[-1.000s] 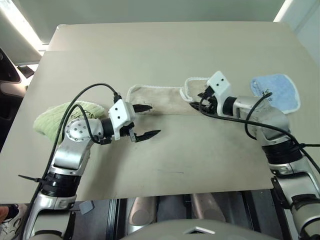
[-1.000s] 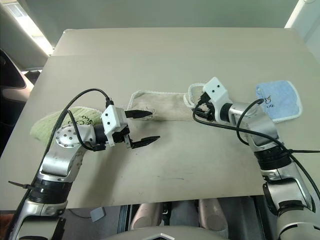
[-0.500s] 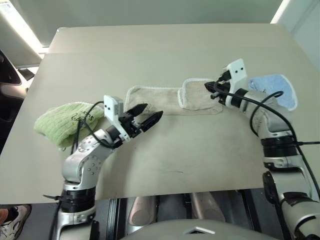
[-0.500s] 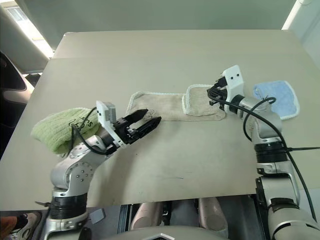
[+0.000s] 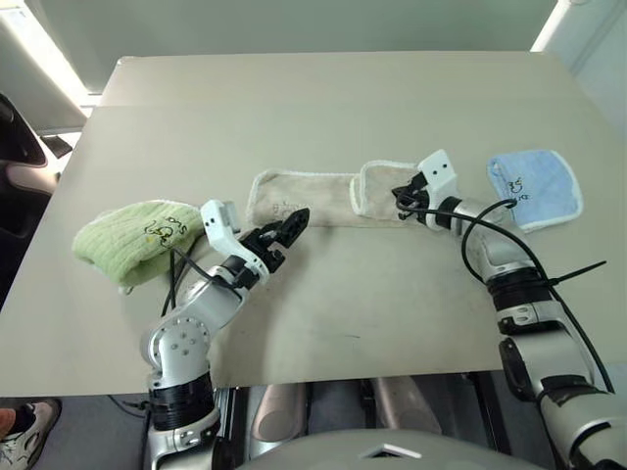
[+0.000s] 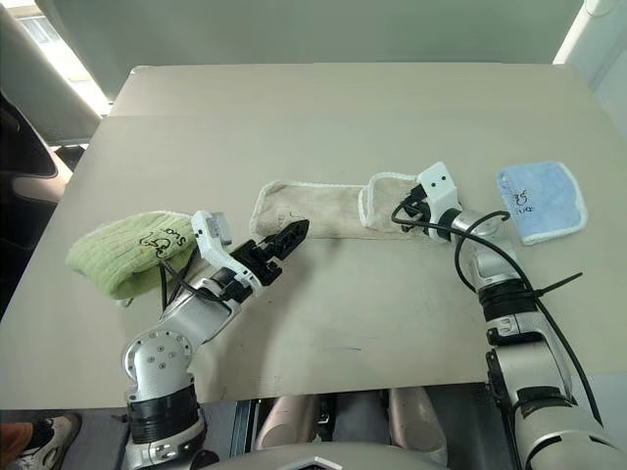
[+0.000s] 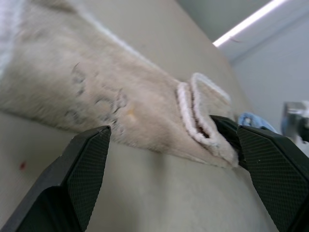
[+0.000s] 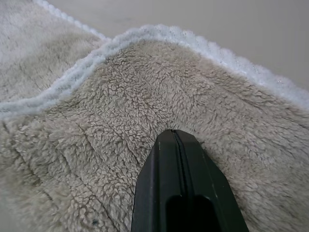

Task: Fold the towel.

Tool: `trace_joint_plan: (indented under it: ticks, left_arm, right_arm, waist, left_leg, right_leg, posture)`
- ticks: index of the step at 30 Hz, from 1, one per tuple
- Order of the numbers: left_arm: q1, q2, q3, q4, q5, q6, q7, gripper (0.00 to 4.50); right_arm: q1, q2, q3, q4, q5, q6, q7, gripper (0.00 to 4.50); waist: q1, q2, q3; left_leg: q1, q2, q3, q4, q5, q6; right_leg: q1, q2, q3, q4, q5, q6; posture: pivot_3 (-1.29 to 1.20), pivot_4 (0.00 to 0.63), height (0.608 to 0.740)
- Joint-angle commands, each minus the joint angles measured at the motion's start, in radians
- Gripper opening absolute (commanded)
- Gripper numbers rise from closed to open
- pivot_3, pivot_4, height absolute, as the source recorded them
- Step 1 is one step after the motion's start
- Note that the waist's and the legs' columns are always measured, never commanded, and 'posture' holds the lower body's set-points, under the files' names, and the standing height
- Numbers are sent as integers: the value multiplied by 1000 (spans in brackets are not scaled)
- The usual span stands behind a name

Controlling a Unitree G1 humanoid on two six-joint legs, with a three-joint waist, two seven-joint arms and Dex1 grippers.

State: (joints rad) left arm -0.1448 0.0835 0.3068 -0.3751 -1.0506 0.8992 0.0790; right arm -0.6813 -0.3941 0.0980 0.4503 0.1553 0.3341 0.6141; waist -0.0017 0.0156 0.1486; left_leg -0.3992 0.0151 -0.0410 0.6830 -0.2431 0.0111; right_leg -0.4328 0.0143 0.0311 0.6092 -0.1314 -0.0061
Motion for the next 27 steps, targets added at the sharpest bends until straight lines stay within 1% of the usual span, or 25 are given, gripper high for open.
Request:
trace_joint_plan:
  ticks: [1, 5, 9, 11, 14, 19, 21, 22, 24, 27]
  left_arm:
    - [-34, -53, 75, 14, -125, -19, 150, 4500]
    - [-74, -102, 133, 59, -249, -60, 302, 4500]
    - [-115, -92, 136, 110, -277, -81, 389, 4500]
    - [-130, -89, 140, 140, -271, -99, 433, 4500]
    - [-135, -86, 136, 149, -260, -119, 467, 4500]
    - [-133, -79, 125, 148, -263, -135, 491, 4500]
    - [-110, -88, 101, 86, -198, -138, 601, 4500]
    - [-99, -98, 83, 49, -187, -136, 641, 4500]
    - [-88, -105, 53, 0, -177, -133, 673, 4500]
    - [-82, -102, 37, -15, -180, -140, 687, 4500]
  right_arm:
    - [-13, -22, -65, -175, 51, -44, 39, 17]
    - [-9, -49, -120, -313, 113, 3, 64, 17]
    - [-4, -74, -138, -386, 134, 37, 74, 17]
    - [-4, -85, -143, -407, 134, 50, 72, 17]
    - [0, -98, -151, -419, 136, 61, 69, 17]
    - [3, -100, -153, -424, 137, 68, 68, 17]
    - [17, -104, -155, -416, 129, 65, 65, 17]
    - [23, -106, -155, -408, 124, 61, 63, 17]
    - [28, -107, -154, -400, 119, 57, 60, 17]
    - [30, -107, -154, -399, 119, 55, 60, 17]
  waist:
    - [-1, 0, 0]
    - [0, 0, 0]
    - [-4, 0, 0]
    - [-6, 0, 0]
    - [-12, -1, 1]
    - [-18, -1, 1]
    - [-18, -1, 1]
    - [-19, -1, 1]
    - [-19, -1, 1]
    - [-19, -1, 2]
  left_leg:
    - [0, 0, 0, 0, 0, 0]
    - [0, 0, 1, -1, 0, -1]
    - [2, 0, 2, -1, 0, -2]
    - [3, 0, 2, -2, 0, -3]
    - [9, 0, 2, -3, 1, -3]
    - [12, 0, 3, -5, 0, -4]
    - [13, 0, 3, -5, 0, -4]
    - [13, 0, 3, -6, 0, -4]
    - [13, 0, 3, -6, -1, -5]
    - [13, -1, 3, -6, -1, -4]
  right_leg:
    - [0, 0, 0, 0, 0, 0]
    - [0, 1, 0, 0, -1, -1]
    - [1, 1, 0, 0, -1, -2]
    - [1, 2, 1, 1, -2, -1]
    - [5, 2, 2, 1, -2, -1]
    - [7, 4, 3, 0, -2, -1]
    - [7, 4, 3, 0, -3, -1]
    - [7, 4, 3, 0, -3, -1]
    - [7, 4, 3, -1, -4, 0]
    - [7, 4, 4, -1, -5, 0]
  posture:
    - [0, 150, 735]
    - [0, 150, 735]
    - [0, 150, 735]
    - [0, 150, 735]
    - [0, 150, 735]
    - [0, 150, 735]
    - [0, 150, 735]
    - [0, 150, 735]
    - [0, 150, 735]
    - [0, 150, 735]
